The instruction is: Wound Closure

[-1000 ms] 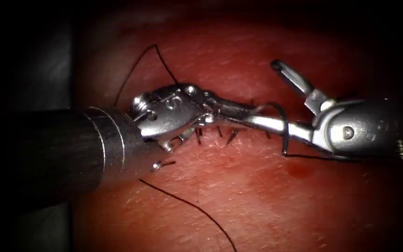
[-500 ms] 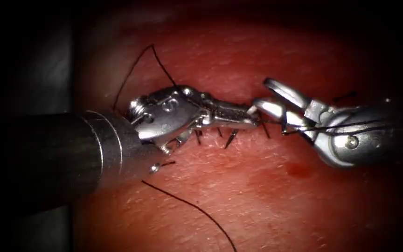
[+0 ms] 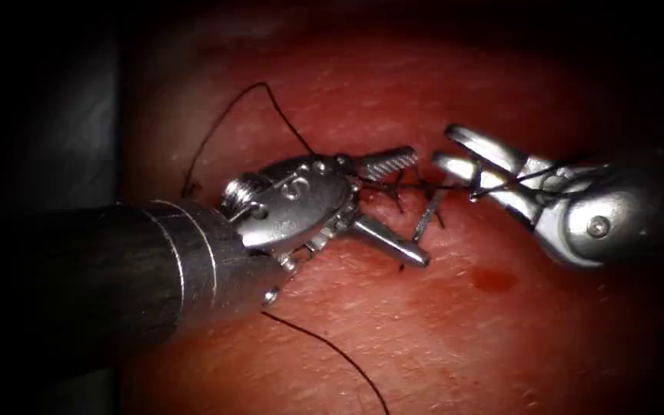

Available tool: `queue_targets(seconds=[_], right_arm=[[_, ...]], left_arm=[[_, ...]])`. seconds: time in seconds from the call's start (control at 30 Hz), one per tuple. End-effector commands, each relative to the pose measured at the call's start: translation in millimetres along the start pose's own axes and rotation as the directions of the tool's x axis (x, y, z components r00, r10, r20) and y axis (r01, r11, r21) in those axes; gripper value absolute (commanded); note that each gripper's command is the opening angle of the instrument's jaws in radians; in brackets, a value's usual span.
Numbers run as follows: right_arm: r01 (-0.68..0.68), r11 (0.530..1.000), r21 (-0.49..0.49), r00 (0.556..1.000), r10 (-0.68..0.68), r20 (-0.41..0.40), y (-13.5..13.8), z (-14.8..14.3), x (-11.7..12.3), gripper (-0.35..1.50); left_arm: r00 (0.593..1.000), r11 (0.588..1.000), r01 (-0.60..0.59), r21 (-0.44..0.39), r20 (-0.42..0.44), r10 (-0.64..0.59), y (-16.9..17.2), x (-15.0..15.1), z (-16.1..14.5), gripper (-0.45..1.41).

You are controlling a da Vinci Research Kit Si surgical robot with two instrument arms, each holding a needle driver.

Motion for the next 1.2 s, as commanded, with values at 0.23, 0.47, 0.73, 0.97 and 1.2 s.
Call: queue_targets(seconds=[0.23, 0.47, 0.73, 0.97, 1.2], right_arm=[[0.039, 0.996, 0.077, 0.999, -0.041, 0.023, 3.3, -3.6, -3.2, -0.35], [0.120, 0.986, 0.113, 0.992, -0.116, -0.044, 5.1, -3.0, -6.1, -0.35], [0.202, 0.969, 0.143, 0.974, -0.183, -0.132, 6.0, -1.6, -6.9, -0.35], [0.237, 0.953, 0.189, 0.963, -0.205, -0.176, 5.6, -0.2, -7.2, -0.35], [0.255, 0.940, 0.225, 0.954, -0.207, -0.217, 6.2, 0.8, -8.3, -0.35]], left_arm=[[0.984, 0.980, -0.179, 0.084, 0.013, 0.178, 1.7, -2.2, 2.9, 1.19], [0.939, 0.933, -0.343, 0.106, 0.072, 0.337, 5.6, -5.0, 5.7, 0.22], [0.899, 0.897, -0.428, 0.106, 0.150, 0.411, 5.5, -5.4, 8.1, -0.20], [0.844, 0.832, -0.517, 0.201, 0.279, 0.458, 2.4, -4.8, 9.0, -0.43], [0.798, 0.772, -0.578, 0.263, 0.378, 0.469, 0.2, -4.9, 8.0, -0.45]])
